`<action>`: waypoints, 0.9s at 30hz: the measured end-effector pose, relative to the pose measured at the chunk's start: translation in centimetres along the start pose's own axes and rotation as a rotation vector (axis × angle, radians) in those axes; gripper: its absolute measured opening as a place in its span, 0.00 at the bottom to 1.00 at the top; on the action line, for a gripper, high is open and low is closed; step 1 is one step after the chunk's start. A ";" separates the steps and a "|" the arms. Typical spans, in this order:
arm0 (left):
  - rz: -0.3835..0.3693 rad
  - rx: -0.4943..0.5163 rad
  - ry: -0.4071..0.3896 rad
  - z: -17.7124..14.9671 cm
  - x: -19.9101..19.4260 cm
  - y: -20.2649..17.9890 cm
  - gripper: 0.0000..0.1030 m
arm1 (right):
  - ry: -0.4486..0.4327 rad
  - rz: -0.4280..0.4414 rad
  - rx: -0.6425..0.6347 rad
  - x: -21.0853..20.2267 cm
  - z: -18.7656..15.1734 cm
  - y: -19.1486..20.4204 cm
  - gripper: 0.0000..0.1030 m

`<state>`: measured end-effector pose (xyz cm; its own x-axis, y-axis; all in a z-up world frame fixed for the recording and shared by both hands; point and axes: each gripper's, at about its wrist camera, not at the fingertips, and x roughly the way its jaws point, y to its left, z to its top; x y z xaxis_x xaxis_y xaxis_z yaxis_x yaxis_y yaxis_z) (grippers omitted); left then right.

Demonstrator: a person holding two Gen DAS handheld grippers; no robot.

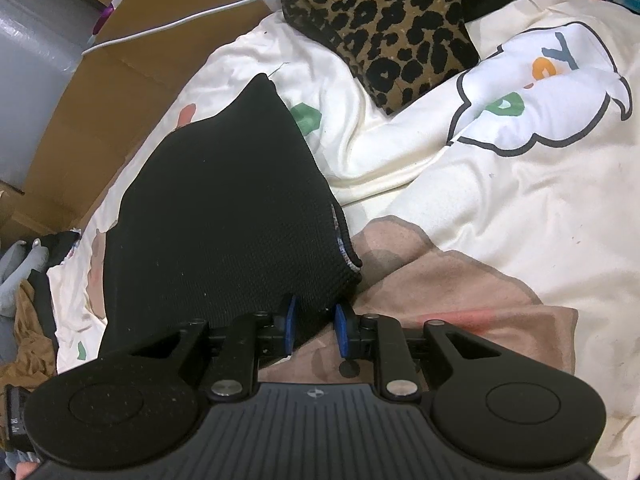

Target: Fold clothes

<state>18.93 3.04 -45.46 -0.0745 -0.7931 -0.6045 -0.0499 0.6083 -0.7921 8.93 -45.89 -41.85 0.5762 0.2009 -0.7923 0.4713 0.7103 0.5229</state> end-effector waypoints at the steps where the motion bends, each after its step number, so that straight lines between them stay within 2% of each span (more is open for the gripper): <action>1: -0.006 0.003 -0.003 0.0 -0.1 -0.1 0.48 | -0.001 0.003 0.005 0.0 0.0 -0.1 0.21; 6: -0.073 0.053 -0.043 -0.1 -1.1 -1.5 0.47 | -0.021 0.024 0.011 -0.5 0.2 0.1 0.21; 12: -0.056 0.051 -0.019 0.1 0.5 -1.1 0.47 | -0.012 0.040 0.042 -0.1 0.4 -0.1 0.21; 15: -0.062 0.054 -0.025 0.2 0.6 -1.0 0.41 | -0.006 0.059 0.074 0.2 0.7 -0.8 0.22; 16: -0.060 0.054 -0.024 0.2 0.5 -1.0 0.36 | -0.006 0.065 0.088 0.3 0.9 -1.1 0.22; 17: -0.057 0.058 -0.023 0.2 0.4 -1.0 0.22 | -0.008 0.071 0.107 0.2 1.0 -1.4 0.23; 18: -0.054 0.066 -0.020 0.2 0.4 -1.1 0.16 | -0.010 0.077 0.128 0.2 1.0 -1.6 0.23; 23: -0.031 0.122 -0.045 -0.1 -0.6 -1.7 0.11 | -0.025 0.106 0.196 0.0 0.7 -2.5 0.23; 27: -0.015 0.141 -0.061 -0.1 -1.1 -2.3 0.10 | -0.054 0.113 0.269 -0.3 0.6 -3.3 0.23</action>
<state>18.98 2.53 -43.00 -0.0136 -0.8047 -0.5935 0.0900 0.5901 -0.8023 7.60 -48.72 -43.12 0.6667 0.2270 -0.7100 0.5582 0.4792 0.6773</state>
